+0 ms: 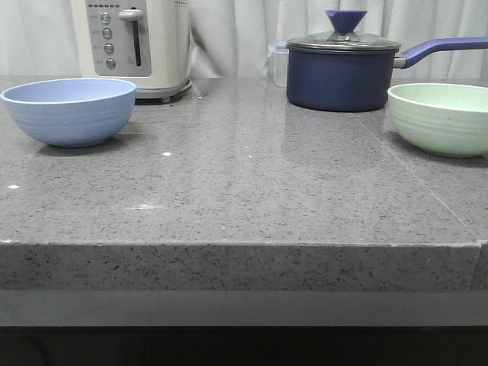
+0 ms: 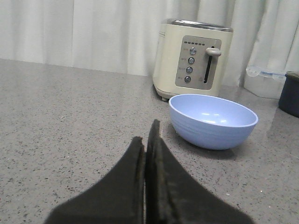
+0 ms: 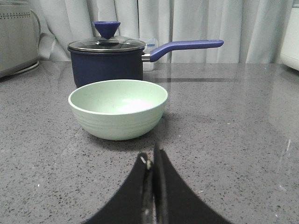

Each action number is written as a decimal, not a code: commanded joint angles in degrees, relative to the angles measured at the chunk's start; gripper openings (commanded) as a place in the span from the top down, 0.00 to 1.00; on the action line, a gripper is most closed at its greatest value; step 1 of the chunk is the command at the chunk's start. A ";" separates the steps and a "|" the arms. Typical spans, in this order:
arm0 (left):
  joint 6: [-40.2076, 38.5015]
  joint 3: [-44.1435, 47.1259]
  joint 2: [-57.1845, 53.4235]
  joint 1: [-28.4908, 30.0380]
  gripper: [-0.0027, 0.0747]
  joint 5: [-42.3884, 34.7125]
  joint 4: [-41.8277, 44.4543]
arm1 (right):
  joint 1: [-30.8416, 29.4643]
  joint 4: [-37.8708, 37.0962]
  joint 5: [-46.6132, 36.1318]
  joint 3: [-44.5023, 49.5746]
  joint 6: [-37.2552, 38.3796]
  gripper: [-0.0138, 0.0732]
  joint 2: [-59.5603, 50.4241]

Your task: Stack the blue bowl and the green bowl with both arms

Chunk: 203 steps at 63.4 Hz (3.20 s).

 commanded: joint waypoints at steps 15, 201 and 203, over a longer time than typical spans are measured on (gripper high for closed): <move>-0.05 0.28 -1.00 0.09 0.99 -4.95 -0.38 | -0.32 -0.81 -4.96 -0.95 -0.33 0.90 -1.15; -0.26 -39.71 26.69 0.09 0.36 26.57 1.98 | -0.31 -5.49 26.77 -37.91 -0.33 0.30 35.44; -0.26 -39.71 26.69 0.09 0.37 26.57 1.98 | -0.31 -5.49 27.46 -38.49 -0.33 0.30 35.94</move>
